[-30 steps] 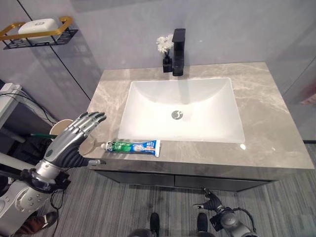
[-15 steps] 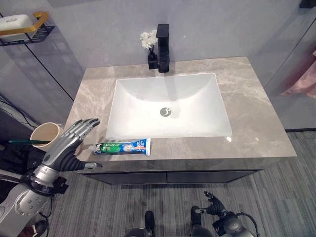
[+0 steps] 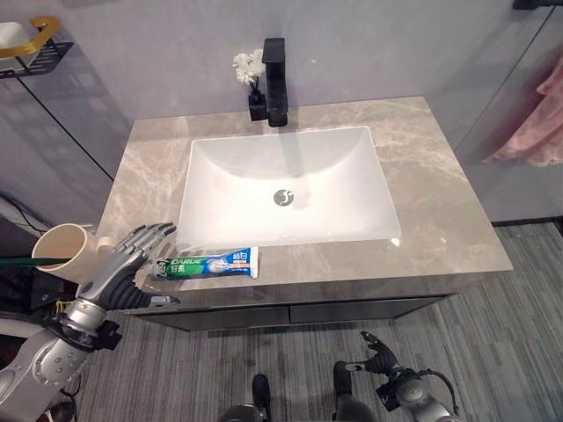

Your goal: Put brush and paste in cup on sink, flatten towel.

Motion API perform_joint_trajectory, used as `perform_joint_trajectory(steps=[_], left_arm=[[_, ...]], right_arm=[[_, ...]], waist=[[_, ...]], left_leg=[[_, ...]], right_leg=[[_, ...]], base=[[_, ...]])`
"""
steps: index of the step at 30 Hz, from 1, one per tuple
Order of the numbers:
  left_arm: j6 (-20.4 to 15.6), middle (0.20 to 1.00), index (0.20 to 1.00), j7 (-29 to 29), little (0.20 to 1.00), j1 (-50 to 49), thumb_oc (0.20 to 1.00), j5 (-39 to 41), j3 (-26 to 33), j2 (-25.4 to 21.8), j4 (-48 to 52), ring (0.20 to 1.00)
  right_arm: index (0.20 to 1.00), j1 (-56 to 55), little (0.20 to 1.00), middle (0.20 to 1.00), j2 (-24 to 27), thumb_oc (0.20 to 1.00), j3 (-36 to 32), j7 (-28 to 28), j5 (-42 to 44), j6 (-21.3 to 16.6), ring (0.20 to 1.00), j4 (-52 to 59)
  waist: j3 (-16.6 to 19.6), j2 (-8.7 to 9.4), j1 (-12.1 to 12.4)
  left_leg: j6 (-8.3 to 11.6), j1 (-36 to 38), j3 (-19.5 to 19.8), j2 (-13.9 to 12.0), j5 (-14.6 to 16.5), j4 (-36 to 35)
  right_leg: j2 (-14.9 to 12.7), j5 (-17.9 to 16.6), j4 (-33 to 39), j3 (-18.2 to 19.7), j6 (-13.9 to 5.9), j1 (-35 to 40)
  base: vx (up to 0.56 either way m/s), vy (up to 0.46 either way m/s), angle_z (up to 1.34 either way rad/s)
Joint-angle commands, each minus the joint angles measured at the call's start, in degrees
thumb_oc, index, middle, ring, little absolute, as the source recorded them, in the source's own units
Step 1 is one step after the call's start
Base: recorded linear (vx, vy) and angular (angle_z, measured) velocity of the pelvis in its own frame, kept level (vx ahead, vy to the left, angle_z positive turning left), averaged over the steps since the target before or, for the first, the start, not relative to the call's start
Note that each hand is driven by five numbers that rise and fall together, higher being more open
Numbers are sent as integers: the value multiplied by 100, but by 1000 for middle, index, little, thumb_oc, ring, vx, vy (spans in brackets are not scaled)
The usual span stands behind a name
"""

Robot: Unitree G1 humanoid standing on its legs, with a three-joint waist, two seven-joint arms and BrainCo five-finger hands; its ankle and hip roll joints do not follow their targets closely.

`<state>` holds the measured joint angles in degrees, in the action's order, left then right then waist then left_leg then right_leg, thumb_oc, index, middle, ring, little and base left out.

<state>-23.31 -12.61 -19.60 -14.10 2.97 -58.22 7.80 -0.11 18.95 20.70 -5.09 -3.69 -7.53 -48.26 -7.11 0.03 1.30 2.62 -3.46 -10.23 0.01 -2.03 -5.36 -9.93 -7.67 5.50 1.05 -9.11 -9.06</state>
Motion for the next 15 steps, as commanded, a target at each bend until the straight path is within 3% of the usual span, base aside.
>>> perform_joint_trajectory(steps=[1, 15], left_arm=[[-79, 1000, 1000, -74, 1000, 360, 1000, 0, 8, -39, -91, 1000], [50, 1000, 1000, -18, 1000, 452, 1000, 66, -241, 294, -543, 1000]], right_arm=[[1000, 174, 1000, 1000, 112, 1000, 15, -130, -104, -119, 1000, 258], [1000, 130, 1000, 1000, 148, 1000, -22, -182, -162, -86, 1000, 407]], waist=[[-10, 169, -62], [-139, 279, -110]], left_leg=[[-58, -15, 330, 137, 564, 447], [-55, -140, 219, 75, 620, 575]], right_leg=[[-349, -667, -50, 115, -568, -309], [-279, -720, -50, 191, -566, -453]], base=[[0, 0, 0], [3, 0, -6]])
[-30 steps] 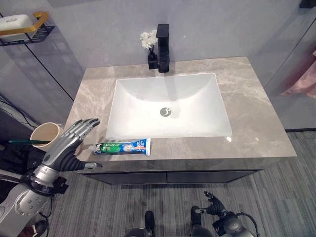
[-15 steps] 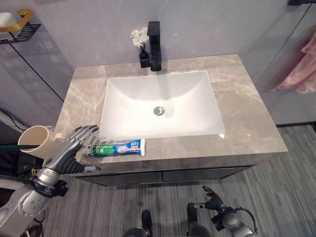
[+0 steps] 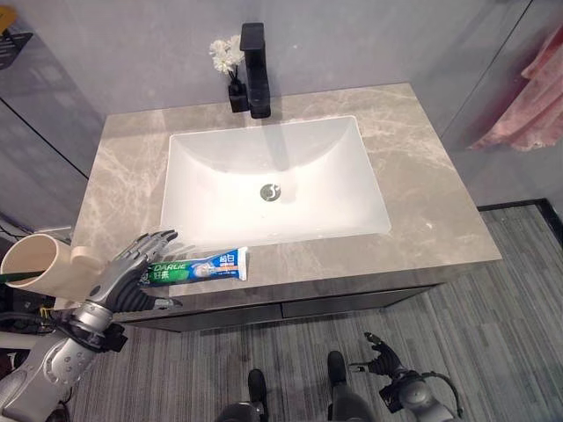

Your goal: Put brush and paste in cup on sink, flatten towel.

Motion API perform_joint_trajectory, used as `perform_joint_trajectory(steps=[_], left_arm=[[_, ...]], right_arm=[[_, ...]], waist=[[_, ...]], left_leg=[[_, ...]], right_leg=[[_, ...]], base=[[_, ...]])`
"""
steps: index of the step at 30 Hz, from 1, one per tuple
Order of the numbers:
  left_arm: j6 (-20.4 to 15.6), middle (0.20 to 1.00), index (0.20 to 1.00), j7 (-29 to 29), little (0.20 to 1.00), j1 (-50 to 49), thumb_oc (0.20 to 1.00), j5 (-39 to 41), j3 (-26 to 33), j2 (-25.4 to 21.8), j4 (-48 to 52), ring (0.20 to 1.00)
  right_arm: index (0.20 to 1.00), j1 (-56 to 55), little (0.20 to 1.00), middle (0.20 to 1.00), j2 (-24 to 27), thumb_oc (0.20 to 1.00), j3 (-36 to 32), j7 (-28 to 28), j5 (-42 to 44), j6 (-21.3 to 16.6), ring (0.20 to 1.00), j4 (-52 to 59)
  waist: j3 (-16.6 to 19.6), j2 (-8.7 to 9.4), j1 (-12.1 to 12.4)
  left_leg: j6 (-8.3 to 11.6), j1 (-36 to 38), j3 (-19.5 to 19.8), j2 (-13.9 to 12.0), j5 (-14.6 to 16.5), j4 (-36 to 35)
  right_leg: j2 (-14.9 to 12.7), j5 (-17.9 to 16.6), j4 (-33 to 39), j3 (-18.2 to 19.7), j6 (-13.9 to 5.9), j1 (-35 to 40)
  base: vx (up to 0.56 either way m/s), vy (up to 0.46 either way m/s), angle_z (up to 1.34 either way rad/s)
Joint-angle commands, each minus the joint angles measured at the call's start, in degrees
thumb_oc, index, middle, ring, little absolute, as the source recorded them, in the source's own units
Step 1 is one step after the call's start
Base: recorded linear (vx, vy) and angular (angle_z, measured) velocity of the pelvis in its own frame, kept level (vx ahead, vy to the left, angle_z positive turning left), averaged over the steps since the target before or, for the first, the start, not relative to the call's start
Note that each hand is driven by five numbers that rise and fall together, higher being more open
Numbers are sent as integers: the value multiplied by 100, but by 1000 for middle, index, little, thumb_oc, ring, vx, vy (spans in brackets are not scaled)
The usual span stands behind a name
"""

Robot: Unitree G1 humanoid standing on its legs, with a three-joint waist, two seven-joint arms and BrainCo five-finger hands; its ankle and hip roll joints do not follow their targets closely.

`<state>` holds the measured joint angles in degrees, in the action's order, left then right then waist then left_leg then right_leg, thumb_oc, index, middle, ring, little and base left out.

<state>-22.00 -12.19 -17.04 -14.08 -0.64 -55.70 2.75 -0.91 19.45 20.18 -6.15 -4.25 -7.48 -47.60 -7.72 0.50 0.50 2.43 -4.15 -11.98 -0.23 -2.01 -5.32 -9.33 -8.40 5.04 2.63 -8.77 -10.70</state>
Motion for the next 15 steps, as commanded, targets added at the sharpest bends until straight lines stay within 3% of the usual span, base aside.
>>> perform_joint_trajectory(steps=[1, 8, 10, 12, 15], left_arm=[[-82, 1000, 1000, -60, 1000, 198, 1000, 65, 119, 42, -40, 1000], [-52, 1000, 1000, -27, 1000, 245, 1000, 202, 46, 117, -129, 1000], [-36, 853, 853, 11, 853, 250, 853, 290, -3, 167, -112, 853], [-38, 790, 790, 27, 790, 272, 790, 313, -28, 172, -106, 790], [-31, 843, 843, 48, 843, 254, 843, 362, -40, 207, -112, 843]], right_arm=[[1000, 208, 1000, 1000, 100, 1000, 30, -76, -106, -89, 1000, 343], [1000, 176, 1000, 1000, 80, 1000, 43, -127, -133, -79, 1000, 230], [1000, 176, 1000, 1000, 63, 1000, 47, -141, -139, -68, 1000, 159], [1000, 196, 1000, 1000, 46, 1000, 80, -141, -167, -67, 1000, 69], [1000, 249, 1000, 1000, 38, 1000, 138, -146, -265, -40, 1000, -10]], waist=[[-77, 232, -30], [-49, 298, -45], [-42, 318, -45], [-44, 322, -42], [-52, 344, -26]], left_leg=[[-36, -73, 393, 99, 619, 573], [-28, -127, 425, 90, 639, 613], [-24, -141, 442, 78, 666, 663], [-31, -158, 453, 83, 691, 706], [-38, -200, 468, 90, 756, 828]], right_leg=[[-339, -647, -4, 34, -599, -291], [-340, -652, -4, 14, -576, -295], [-354, -641, -4, -18, -573, -266], [-359, -640, -4, -19, -572, -254], [-377, -642, -4, -34, -571, -233]], base=[[17, -26, -3], [36, -5, 0], [38, -1, 3], [26, 4, 4], [21, 4, 2]])
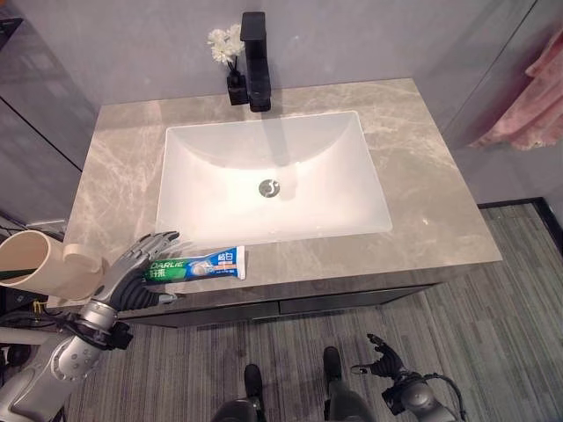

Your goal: Put brush and paste in cup on sink, flatten towel.

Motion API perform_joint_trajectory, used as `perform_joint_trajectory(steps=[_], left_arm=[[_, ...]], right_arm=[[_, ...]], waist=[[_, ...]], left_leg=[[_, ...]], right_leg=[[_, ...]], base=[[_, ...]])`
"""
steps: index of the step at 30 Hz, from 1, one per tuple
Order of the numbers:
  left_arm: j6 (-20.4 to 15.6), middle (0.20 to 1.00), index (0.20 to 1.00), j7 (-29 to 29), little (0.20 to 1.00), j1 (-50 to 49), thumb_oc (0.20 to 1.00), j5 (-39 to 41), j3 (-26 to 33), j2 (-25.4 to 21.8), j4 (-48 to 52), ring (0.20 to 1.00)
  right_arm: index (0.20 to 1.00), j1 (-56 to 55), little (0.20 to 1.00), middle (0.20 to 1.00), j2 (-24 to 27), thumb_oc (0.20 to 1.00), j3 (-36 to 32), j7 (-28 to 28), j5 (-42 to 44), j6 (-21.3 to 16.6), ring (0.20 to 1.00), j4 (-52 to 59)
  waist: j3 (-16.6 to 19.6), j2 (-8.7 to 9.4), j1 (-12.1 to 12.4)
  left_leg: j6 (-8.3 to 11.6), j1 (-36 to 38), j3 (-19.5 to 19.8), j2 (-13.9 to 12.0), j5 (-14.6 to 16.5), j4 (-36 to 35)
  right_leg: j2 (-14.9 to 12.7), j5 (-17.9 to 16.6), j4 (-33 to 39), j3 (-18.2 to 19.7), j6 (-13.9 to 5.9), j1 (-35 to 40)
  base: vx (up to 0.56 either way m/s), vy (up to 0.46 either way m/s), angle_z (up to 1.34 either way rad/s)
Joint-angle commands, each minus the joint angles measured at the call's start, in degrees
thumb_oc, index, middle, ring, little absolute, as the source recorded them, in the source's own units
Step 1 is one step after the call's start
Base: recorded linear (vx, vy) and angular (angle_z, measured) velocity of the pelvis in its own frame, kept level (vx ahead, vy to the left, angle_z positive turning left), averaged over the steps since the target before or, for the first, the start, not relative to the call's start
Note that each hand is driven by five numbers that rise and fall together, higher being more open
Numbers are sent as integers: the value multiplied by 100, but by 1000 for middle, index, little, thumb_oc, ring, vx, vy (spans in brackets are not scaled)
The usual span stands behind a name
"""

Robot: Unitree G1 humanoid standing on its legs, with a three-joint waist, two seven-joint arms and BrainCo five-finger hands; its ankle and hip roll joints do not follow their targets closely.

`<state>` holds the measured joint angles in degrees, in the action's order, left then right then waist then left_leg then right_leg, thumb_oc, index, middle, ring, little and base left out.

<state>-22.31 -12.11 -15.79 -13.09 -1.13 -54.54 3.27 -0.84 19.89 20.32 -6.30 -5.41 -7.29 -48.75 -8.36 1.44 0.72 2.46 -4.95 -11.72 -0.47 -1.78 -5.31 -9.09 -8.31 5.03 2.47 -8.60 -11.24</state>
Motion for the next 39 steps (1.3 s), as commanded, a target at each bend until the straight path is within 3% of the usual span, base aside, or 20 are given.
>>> perform_joint_trajectory(steps=[1, 6, 7, 8, 11, 15, 22, 23, 24, 30, 36, 39], left_arm=[[3, 849, 849, 47, 849, 119, 849, 295, 21, 108, -156, 849], [7, 875, 875, 65, 875, 112, 875, 429, -21, 156, -139, 875], [13, 849, 849, 67, 849, 120, 849, 446, -35, 159, -139, 849], [23, 736, 736, 67, 736, 123, 736, 437, -47, 156, -137, 736], [43, 645, 645, 77, 645, 150, 645, 426, -93, 169, -196, 645], [55, 645, 645, 118, 645, 157, 645, 422, -136, 145, -230, 645], [51, 570, 570, 183, 570, 227, 570, 385, -257, 207, -252, 570], [57, 432, 432, 194, 432, 250, 432, 346, -294, 201, -276, 432], [35, 200, 200, 210, 200, 272, 200, 266, -331, 170, -299, 200], [30, 200, 200, 336, 200, 297, 200, 185, -478, 126, -317, 200], [97, 200, 200, 378, 200, 468, 200, 50, -564, 224, -290, 200], [109, 200, 200, 357, 200, 542, 200, -35, -586, 282, -310, 200]], right_arm=[[1000, 246, 1000, 1000, 10, 1000, 132, -131, -171, -55, 1000, 157], [1000, 280, 1000, 1000, -19, 1000, 148, -167, -172, -46, 1000, 78], [1000, 285, 1000, 1000, -28, 1000, 158, -175, -171, -49, 1000, 58], [1000, 294, 1000, 1000, -36, 1000, 172, -185, -178, -49, 1000, 71], [1000, 316, 1000, 1000, -36, 1000, 202, -196, -196, -40, 1000, 81], [1000, 328, 1000, 1000, -12, 1000, 200, -200, -205, -36, 1000, 94], [1000, 356, 1000, 1000, -26, 1000, 206, -254, -240, -45, 1000, -14], [1000, 357, 1000, 1000, -23, 1000, 211, -255, -249, -49, 1000, 3], [1000, 359, 1000, 1000, -7, 1000, 213, -259, -261, -58, 1000, 18], [1000, 315, 1000, 1000, 9, 1000, 153, -248, -238, -37, 1000, -88], [1000, 213, 1000, 1000, -301, 1000, -635, -310, 464, 162, 1000, -1966], [1000, 187, 1000, 1000, -274, 1000, -958, -331, 639, 233, 1000, -2381]], waist=[[6, 255, -47], [2, 268, -27], [1, 270, -29], [5, 277, -25], [3, 292, -29], [-11, 308, -25], [3, 336, -35], [10, 336, -45], [19, 336, -50], [91, 309, -69], [388, 194, -52], [474, 164, -55]], left_leg=[[-43, -135, 437, 112, 747, 862], [-54, -216, 455, 120, 802, 972], [-54, -227, 461, 117, 804, 983], [-56, -240, 474, 107, 810, 990], [-58, -242, 470, 104, 811, 983], [-56, -261, 470, 105, 802, 984], [-46, -239, 465, 89, 801, 965], [-44, -222, 463, 81, 809, 966], [-40, -213, 461, 72, 812, 971], [-30, -95, 431, 50, 825, 940], [-15, 319, 412, 0, 840, 778], [-10, 444, 412, -16, 846, 713]], right_leg=[[-402, -656, -3, -12, -586, -176], [-402, -670, -3, -14, -584, -172], [-405, -674, -3, -17, -585, -170], [-403, -673, -3, -23, -583, -169], [-400, -676, -3, -23, -577, -171], [-390, -673, -3, -11, -577, -192], [-371, -628, -3, -17, -562, -181], [-375, -620, -3, -11, -558, -171], [-376, -609, -3, -9, -555, -163], [-379, -573, -3, 2, -558, -83], [-380, -484, -3, -69, -556, 228], [-375, -421, -3, -106, -552, 332]], base=[[0, 0, 0], [0, 0, 0], [0, 0, 0], [0, 0, 0], [0, 0, 0], [0, 1, -1], [0, 0, 0], [0, 0, 0], [0, 0, 0], [2, 0, -1], [40, -6, -1], [34, -5, 3]])
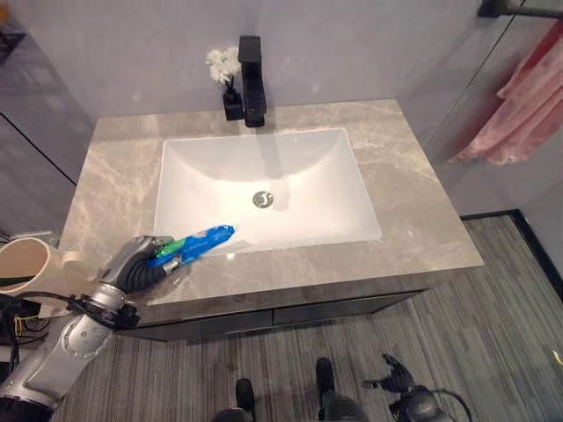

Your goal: Put brush and paste in cup on sink, flatten towel.

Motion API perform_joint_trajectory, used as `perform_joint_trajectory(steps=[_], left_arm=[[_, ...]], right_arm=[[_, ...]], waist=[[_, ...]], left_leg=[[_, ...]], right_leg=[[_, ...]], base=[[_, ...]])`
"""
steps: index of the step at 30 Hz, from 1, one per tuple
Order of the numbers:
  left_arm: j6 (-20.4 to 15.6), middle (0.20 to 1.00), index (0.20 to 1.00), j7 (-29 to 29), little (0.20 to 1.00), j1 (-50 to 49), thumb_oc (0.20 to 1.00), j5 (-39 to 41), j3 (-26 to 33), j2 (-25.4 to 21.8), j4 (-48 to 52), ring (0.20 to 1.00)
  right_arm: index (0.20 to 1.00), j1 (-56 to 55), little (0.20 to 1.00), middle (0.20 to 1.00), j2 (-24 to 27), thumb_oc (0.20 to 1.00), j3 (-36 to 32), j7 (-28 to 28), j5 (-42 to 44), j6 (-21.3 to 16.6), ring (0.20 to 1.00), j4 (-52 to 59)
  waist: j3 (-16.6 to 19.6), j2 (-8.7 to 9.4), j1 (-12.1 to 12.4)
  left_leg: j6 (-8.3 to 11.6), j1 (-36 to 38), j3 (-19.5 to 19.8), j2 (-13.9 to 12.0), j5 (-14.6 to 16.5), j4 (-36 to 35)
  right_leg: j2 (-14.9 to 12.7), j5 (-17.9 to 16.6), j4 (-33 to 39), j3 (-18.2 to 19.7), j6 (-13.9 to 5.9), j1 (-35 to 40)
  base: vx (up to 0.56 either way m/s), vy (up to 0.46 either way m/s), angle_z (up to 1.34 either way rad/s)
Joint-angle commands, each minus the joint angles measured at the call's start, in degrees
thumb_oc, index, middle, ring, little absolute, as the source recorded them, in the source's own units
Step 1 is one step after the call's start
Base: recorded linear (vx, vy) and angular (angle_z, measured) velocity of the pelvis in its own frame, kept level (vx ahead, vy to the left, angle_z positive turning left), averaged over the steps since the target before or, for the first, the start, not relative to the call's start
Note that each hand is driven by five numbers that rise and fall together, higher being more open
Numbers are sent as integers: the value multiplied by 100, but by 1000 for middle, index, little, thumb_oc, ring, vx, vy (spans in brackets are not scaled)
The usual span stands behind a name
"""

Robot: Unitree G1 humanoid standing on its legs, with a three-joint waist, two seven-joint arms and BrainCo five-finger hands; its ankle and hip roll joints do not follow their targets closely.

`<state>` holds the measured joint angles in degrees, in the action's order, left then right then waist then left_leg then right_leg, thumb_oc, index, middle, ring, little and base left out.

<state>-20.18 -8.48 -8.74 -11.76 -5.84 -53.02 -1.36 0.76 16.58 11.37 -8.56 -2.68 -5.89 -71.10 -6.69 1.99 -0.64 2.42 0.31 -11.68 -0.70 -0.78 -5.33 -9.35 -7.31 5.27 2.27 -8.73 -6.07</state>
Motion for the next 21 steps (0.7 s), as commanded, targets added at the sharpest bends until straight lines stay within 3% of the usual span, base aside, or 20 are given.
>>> perform_joint_trajectory(steps=[1, 7, 10, 12, 14, 15, 16, 17, 18, 19, 21], left_arm=[[-84, 200, 200, -18, 200, -115, 200, -238, -118, 166, 138, 200], [11, 200, 200, -294, 200, 164, 200, -866, -59, 120, 83, 200], [13, 200, 200, -411, 200, 253, 200, -1040, -19, 87, 67, 200], [68, 200, 200, -529, 200, 364, 200, -1149, 141, -64, 77, 200], [140, 200, 200, -767, 200, 565, 200, -1049, 282, 273, 191, 200], [141, 200, 200, -768, 200, 581, 200, -1052, 269, 279, 188, 200], [195, 200, 200, -908, 200, 583, 200, -1071, 372, 422, 282, 200], [296, 200, 200, -1162, 200, 516, 200, -1318, 661, 632, 486, 200], [319, 200, 200, -1299, 200, 555, 200, -1460, 737, 758, 519, 200], [318, 200, 200, -1303, 200, 552, 200, -1467, 730, 756, 520, 200], [351, 200, 200, -1538, 200, 925, 200, -1451, 742, 1076, 668, 200]], right_arm=[[1000, -6, 1000, 1000, 102, 1000, -329, -138, 563, 147, 1000, -359], [1000, -130, 1000, 1000, 505, 1000, -1580, -209, 1934, 109, 1000, -715], [1000, -189, 1000, 1000, 702, 1000, -1877, -165, 2320, 52, 1000, -698], [1000, -165, 1000, 1000, 1243, 1000, -2310, -348, 2541, -4, 1000, -668], [1000, 47, 1000, 1000, 1800, 1000, -3075, -676, 3466, -181, 1000, -259], [1000, 43, 1000, 1000, 1804, 1000, -3085, -679, 3471, -177, 1000, -254], [1000, 53, 1000, 1000, 1871, 1000, -3273, -895, 3617, -302, 1000, 171], [1000, -162, 1000, 1000, 1793, 1000, -3219, -1195, 3212, -568, 1000, 2489], [1000, -344, 1000, 1000, 1719, 1000, -3275, -1313, 2855, -659, 1000, 3505], [1000, -377, 1000, 1000, 1691, 1000, -3292, -1338, 2829, -625, 1000, 3565], [1000, -196, 1000, 1000, 1822, 1000, -3193, -1635, 1956, -689, 1000, 4883]], waist=[[369, 96, 50], [603, 39, -102], [651, 60, -144], [709, 95, -192], [735, 117, -298], [745, 102, -287], [764, 97, -318], [771, 104, -432], [805, 73, -511], [823, 67, -502], [889, 61, -537]], left_leg=[[-2, -18, 407, 2, 753, 693], [39, 346, 337, -89, 702, 417], [54, 400, 296, -123, 668, 354], [84, 426, 285, -141, 622, 301], [111, 450, 270, -162, 550, 257], [107, 462, 279, -163, 576, 240], [110, 474, 278, -169, 569, 223], [123, 465, 210, -164, 485, 233], [113, 510, 188, -177, 530, 215], [110, 523, 195, -178, 556, 200], [103, 558, 179, -189, 536, 206]], right_leg=[[-345, -493, -27, -91, -536, -141], [-259, -331, -27, -69, -523, 28], [-228, -321, -27, -37, -520, 29], [-207, -307, -27, -29, -513, 45], [-188, -328, -27, -21, -484, 61], [-186, -301, -27, -21, -493, 65], [-174, -300, -27, -15, -494, 68], [-167, -378, -27, 43, -474, 34], [-150, -338, -30, 64, -478, 55], [-148, -312, -28, 64, -486, 61], [-136, -315, -34, 77, -450, 78]], base=[[44, -7, 3], [6, -10, -1], [-22, -29, -5], [-15, -24, 0], [-27, -26, -1], [0, 0, 0], [-54, -14, -2], [-48, -13, -5], [-23, -1, -12], [20, 2, -18], [-25, -25, -21]])
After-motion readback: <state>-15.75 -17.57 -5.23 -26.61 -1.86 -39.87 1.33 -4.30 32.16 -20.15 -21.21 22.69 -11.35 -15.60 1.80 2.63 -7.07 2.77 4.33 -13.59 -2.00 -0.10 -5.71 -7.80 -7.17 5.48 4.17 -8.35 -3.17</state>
